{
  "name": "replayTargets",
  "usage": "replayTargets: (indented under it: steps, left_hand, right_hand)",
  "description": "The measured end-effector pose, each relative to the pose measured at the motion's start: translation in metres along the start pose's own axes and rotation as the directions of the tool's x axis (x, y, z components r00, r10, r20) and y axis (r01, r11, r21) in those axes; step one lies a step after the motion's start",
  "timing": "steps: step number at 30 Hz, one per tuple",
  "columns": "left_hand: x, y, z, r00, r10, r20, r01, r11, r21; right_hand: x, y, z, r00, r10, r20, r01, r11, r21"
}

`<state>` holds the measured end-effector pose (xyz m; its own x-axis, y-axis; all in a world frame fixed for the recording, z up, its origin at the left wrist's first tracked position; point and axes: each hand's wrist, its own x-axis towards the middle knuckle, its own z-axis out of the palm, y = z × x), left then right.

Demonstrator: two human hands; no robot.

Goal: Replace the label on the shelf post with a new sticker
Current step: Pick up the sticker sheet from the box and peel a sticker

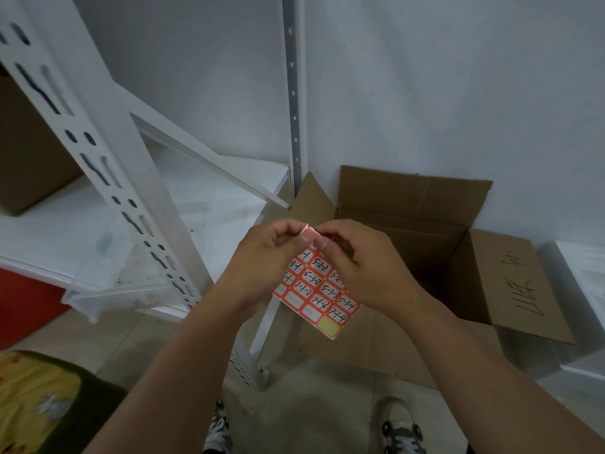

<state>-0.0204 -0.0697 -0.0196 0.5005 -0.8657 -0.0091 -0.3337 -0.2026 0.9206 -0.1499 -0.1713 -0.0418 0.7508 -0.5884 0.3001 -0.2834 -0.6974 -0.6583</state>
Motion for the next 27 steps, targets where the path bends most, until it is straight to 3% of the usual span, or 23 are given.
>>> replayTargets:
  steps: [15,27]
  left_hand:
    - [-0.0016,0.0049,0.0058,0.998,0.070,-0.002,-0.070,0.998,-0.001]
    - [-0.0019,0.0045,0.0010,0.996,0.093,0.014,-0.092,0.996,-0.014]
  right_hand:
    - [-0.0018,-0.0015,-0.0096,0.996,0.017,-0.086,-0.010,0.997,0.078]
    - [0.0002,-0.0017,-0.0094,0.998,-0.020,-0.058,0.024,0.997,0.079]
